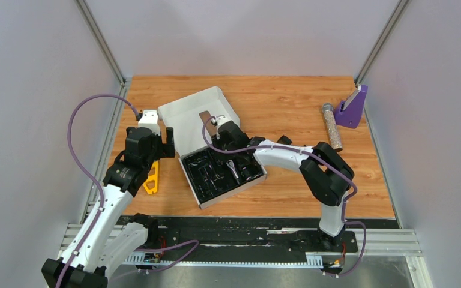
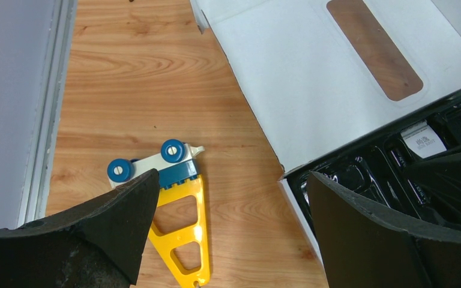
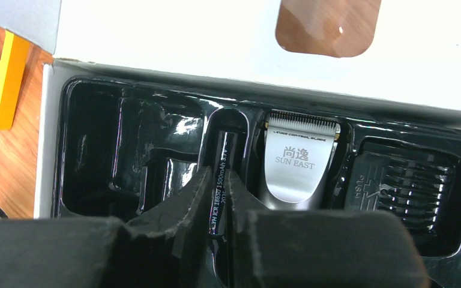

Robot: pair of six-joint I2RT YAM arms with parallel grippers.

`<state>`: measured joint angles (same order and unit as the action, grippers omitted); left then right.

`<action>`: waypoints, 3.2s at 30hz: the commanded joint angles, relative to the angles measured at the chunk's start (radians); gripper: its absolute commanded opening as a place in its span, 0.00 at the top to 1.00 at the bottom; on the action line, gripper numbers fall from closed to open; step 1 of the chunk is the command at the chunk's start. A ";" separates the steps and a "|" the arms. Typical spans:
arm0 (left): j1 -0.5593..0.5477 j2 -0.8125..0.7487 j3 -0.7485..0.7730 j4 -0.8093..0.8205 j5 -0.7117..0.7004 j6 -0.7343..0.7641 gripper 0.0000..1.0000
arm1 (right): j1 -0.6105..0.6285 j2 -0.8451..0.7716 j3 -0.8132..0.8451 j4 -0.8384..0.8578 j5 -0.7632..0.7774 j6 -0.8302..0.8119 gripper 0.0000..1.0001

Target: Sort the hair-cutting tools

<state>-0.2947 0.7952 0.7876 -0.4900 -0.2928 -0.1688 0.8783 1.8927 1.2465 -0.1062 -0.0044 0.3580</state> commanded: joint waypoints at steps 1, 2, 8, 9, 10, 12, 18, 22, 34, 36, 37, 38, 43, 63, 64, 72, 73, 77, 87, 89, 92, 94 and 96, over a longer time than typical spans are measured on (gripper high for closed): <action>-0.001 -0.001 0.020 0.022 0.002 -0.001 0.00 | 0.009 -0.055 0.052 -0.031 -0.017 -0.056 0.78; -0.001 -0.001 0.020 0.022 0.002 -0.001 0.00 | 0.007 -0.080 0.053 -0.036 -0.007 -0.064 0.73; -0.001 0.000 0.022 0.018 -0.007 -0.001 0.00 | -0.052 -0.235 0.010 -0.115 0.125 -0.112 0.34; -0.001 -0.001 0.021 0.018 -0.008 -0.001 0.00 | -0.072 -0.258 0.001 -0.142 0.149 -0.114 0.30; -0.001 -0.002 0.021 0.017 -0.008 -0.001 0.00 | -0.094 -0.281 -0.010 -0.168 0.177 -0.112 0.25; -0.001 -0.005 0.022 0.017 -0.008 -0.001 0.00 | -0.152 -0.343 -0.046 -0.213 0.220 -0.103 0.15; -0.001 -0.007 0.022 0.018 -0.003 -0.003 0.00 | -0.297 -0.505 -0.191 -0.286 0.328 -0.031 0.09; -0.001 -0.008 0.024 0.017 0.004 -0.004 0.00 | -0.388 -0.564 -0.241 -0.334 0.316 -0.030 0.08; -0.002 -0.020 0.022 0.019 0.023 -0.008 0.00 | -0.710 -0.449 -0.261 -0.367 0.160 0.004 0.03; -0.001 -0.021 0.022 0.019 0.026 -0.008 0.00 | -0.736 -0.403 -0.241 -0.365 0.157 -0.004 0.05; -0.002 -0.022 0.022 0.019 0.029 -0.008 0.00 | -0.749 -0.378 -0.230 -0.363 0.156 -0.011 0.06; -0.002 -0.022 0.022 0.019 0.029 -0.008 0.00 | -0.758 -0.353 -0.216 -0.363 0.150 -0.018 0.07; -0.001 -0.024 0.021 0.019 0.031 -0.008 0.00 | -0.799 -0.269 -0.162 -0.364 0.114 -0.039 0.16; -0.002 -0.016 0.019 0.022 0.039 -0.006 0.00 | -0.818 -0.100 -0.082 -0.379 0.105 -0.131 0.48; -0.002 -0.014 0.019 0.022 0.041 -0.006 0.00 | -0.818 -0.092 -0.073 -0.388 0.106 -0.136 0.49; -0.001 -0.006 0.019 0.024 0.049 -0.006 0.00 | -0.811 -0.037 -0.008 -0.478 0.096 -0.213 0.56; -0.001 -0.006 0.019 0.024 0.050 -0.006 0.00 | -0.811 -0.032 -0.002 -0.488 0.095 -0.223 0.56; -0.002 -0.004 0.019 0.023 0.051 -0.006 0.00 | -0.806 -0.013 0.028 -0.530 0.071 -0.255 0.58; -0.001 0.004 0.018 0.025 0.054 -0.005 0.00 | -0.800 0.039 0.073 -0.569 0.034 -0.303 0.61; -0.002 0.005 0.018 0.025 0.055 -0.004 0.00 | -0.798 0.042 0.076 -0.570 0.029 -0.304 0.66; -0.002 0.008 0.018 0.025 0.052 -0.003 0.00 | -0.794 0.036 0.077 -0.571 0.032 -0.299 0.74; -0.001 0.010 0.018 0.025 0.052 -0.003 0.00 | -0.787 0.019 0.078 -0.570 0.051 -0.295 0.77; -0.002 0.011 0.017 0.025 0.052 -0.003 0.00 | -0.779 -0.008 0.077 -0.558 0.073 -0.288 0.84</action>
<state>-0.2947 0.8055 0.7876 -0.4896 -0.2447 -0.1692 0.0826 1.9144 1.2949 -0.6662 0.0360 0.0761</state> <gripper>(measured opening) 0.999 0.210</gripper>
